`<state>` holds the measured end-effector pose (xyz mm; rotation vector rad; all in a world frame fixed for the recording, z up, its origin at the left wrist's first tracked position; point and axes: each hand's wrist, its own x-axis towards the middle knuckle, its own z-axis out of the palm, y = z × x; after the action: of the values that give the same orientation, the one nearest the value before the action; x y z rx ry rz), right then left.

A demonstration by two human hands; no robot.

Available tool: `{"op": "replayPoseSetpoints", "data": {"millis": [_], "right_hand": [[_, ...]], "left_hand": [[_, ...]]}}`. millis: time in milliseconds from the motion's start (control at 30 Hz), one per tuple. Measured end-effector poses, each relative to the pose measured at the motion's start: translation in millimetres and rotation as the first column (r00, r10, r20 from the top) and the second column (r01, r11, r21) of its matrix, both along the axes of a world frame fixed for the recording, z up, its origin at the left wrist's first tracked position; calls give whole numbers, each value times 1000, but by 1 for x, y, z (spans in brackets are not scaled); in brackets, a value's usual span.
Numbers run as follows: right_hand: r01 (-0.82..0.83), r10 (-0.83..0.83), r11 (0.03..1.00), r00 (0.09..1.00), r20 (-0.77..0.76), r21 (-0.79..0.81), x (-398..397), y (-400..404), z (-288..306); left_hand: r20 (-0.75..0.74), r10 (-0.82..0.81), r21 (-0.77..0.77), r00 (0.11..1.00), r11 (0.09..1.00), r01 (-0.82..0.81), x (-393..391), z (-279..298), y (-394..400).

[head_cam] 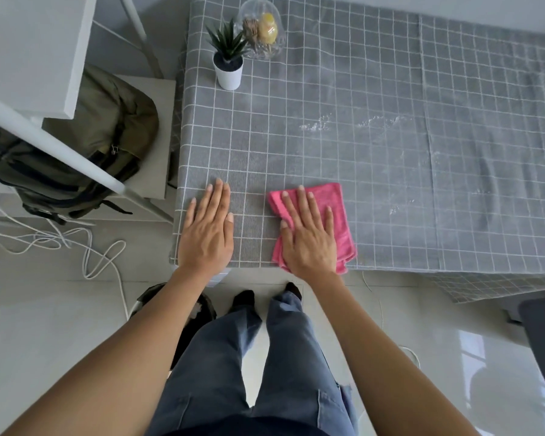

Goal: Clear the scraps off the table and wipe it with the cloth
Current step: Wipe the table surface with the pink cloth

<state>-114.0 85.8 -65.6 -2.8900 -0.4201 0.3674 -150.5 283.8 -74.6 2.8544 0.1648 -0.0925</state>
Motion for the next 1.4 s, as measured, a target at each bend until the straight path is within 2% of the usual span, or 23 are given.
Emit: {"op": "replayPoseSetpoints", "data": {"millis": [100, 167, 400, 600, 867, 1200, 1300, 1400], "right_hand": [[173, -174, 983, 985, -16, -56, 15, -37, 1], [268, -269, 963, 963, -25, -35, 21, -50, 3], [427, -426, 904, 904, -19, 0, 27, -23, 3], [269, -269, 963, 963, -14, 29, 46, 9, -2], [204, -205, 977, 979, -3, 55, 63, 5, -3], [184, -183, 982, 983, -9, 37, 81, -8, -3], [239, -239, 971, 971, 2, -3, 119, -35, -4], [390, -390, 921, 921, 2, -22, 159, -54, -3]], "left_hand": [[-11, 0, -2, 1000, 1000, 0, 0, 0, 1], [-21, -2, -3, 1000, 1000, 2, 1, 0, 2], [-31, 3, -12, 1000, 1000, -3, 9, 1, 0], [-25, -40, -65, 999, 997, 38, 79, 0, -7], [-32, -103, -54, 994, 993, 102, 175, 2, -16], [24, -63, -4, 998, 998, 63, 183, -6, -13], [24, -62, 0, 998, 998, 62, 183, -7, -13], [32, -54, -2, 998, 999, 54, 183, -7, -14]]}}
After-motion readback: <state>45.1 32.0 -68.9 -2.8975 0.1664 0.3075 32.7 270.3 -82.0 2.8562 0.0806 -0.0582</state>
